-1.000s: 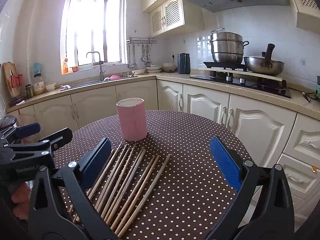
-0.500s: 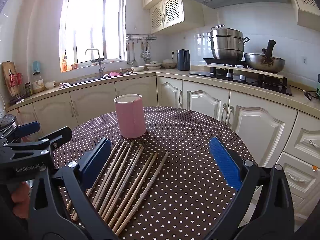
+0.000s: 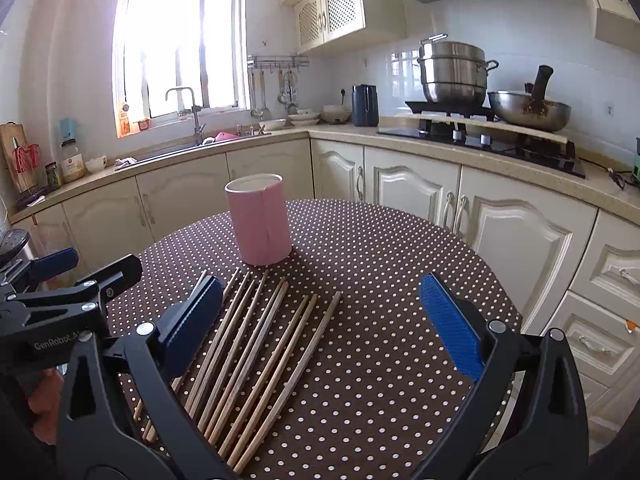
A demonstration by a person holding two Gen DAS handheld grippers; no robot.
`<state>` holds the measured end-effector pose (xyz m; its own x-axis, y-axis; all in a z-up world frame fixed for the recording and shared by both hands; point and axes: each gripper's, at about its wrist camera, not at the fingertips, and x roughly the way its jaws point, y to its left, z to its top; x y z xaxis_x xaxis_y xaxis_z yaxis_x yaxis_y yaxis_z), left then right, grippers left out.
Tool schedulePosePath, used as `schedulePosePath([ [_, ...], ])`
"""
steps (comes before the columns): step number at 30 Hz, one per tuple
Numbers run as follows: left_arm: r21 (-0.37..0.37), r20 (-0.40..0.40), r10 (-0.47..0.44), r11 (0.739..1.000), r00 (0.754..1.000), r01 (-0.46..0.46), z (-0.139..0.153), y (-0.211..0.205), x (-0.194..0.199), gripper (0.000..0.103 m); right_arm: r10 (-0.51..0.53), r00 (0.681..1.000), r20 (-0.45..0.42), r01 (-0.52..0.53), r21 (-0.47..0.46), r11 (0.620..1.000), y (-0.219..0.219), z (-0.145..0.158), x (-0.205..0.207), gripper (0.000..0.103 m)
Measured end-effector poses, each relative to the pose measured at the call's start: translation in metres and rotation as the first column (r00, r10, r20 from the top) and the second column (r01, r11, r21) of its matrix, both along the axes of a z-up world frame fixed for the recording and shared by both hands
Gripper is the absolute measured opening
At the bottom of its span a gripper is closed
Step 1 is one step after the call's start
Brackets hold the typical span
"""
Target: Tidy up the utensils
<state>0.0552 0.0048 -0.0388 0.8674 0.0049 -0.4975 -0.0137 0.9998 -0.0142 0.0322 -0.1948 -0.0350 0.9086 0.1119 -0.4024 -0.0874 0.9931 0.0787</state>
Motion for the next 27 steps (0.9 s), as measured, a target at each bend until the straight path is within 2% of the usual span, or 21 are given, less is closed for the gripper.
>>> schedulePosePath([
  [16, -0.021, -0.014, -0.008, 1.000, 1.000, 0.007, -0.006, 0.004, 0.006, 0.099, 0.006, 1.000, -0.017, -0.006, -0.008, 1.000, 0.002, -0.008, 0.005, 0.097],
  [27, -0.029, -0.081, 0.004, 1.000, 0.997, -0.007, -0.023, 0.009, 0.020, 0.099, -0.016, 0.994, -0.107, 0.014, -0.017, 1.000, 0.007, -0.024, 0.018, 0.097],
])
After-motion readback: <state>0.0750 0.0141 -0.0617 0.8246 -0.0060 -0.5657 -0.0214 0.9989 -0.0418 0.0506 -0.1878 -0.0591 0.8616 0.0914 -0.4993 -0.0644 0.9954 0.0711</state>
